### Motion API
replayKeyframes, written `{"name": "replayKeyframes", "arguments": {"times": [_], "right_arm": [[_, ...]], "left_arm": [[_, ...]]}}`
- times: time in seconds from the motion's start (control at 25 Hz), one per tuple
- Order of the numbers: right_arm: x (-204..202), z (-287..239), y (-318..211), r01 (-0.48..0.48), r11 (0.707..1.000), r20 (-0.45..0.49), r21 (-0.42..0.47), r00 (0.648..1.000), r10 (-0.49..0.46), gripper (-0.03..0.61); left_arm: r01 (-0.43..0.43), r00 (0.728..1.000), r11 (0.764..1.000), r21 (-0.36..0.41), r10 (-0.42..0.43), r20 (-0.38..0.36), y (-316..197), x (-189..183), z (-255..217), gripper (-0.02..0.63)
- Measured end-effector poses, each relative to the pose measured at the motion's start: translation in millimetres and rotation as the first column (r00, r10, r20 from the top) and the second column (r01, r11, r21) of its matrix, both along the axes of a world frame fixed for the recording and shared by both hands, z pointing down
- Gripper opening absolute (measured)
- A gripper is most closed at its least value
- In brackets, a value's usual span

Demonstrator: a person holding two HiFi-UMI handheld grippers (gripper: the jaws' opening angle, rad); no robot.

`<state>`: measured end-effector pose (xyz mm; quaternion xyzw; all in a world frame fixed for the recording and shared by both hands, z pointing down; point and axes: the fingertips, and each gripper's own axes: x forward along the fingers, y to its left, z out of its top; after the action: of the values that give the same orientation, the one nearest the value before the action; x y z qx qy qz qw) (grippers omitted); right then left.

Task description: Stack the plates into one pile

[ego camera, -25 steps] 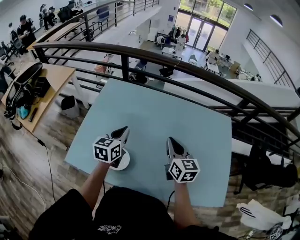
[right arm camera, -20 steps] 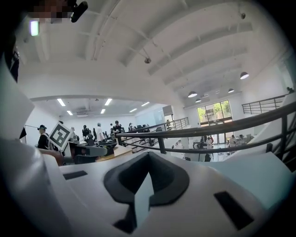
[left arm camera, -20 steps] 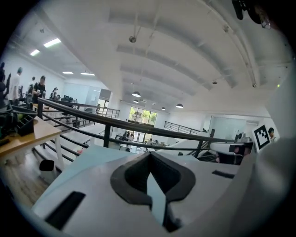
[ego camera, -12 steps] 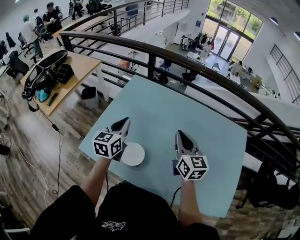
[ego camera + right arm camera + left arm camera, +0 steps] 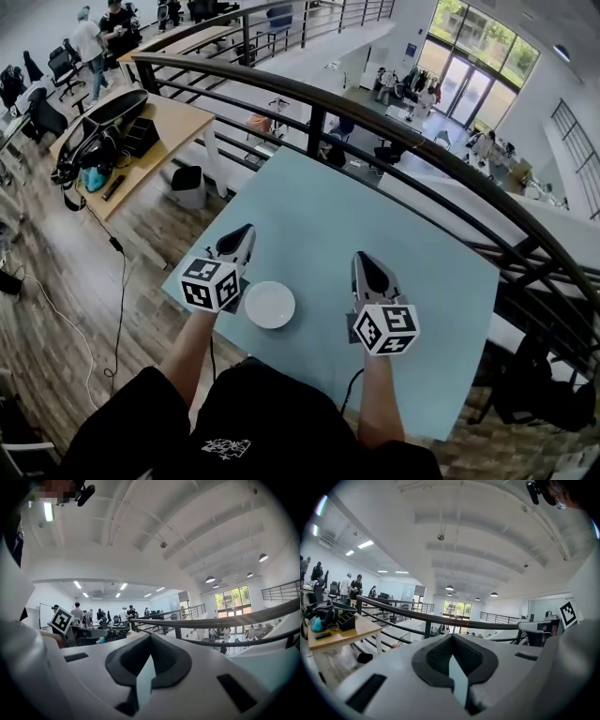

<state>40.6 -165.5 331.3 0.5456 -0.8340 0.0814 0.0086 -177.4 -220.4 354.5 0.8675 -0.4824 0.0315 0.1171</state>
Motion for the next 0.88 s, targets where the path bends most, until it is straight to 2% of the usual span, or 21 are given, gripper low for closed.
{"name": "replayKeyframes", "arguments": {"times": [0.16, 0.32, 0.88], "right_arm": [[-3, -8, -2, 0.005, 1.000, 0.000, 0.024, 1.000, -0.005, 0.006], [-7, -18, -3, 0.011, 0.998, -0.008, 0.057, 1.000, -0.011, 0.006], [-20, -45, -7, 0.029, 0.990, -0.021, 0.135, 0.999, -0.026, 0.006]], "left_arm": [[0.009, 1.000, 0.999, 0.037, -0.009, 0.017, 0, -4, -7, 0.008], [0.008, 0.999, 0.994, 0.109, -0.014, 0.049, 5, -7, -19, 0.008], [0.040, 0.993, 0.956, 0.289, -0.069, 0.092, 15, -22, -60, 0.008]]}}
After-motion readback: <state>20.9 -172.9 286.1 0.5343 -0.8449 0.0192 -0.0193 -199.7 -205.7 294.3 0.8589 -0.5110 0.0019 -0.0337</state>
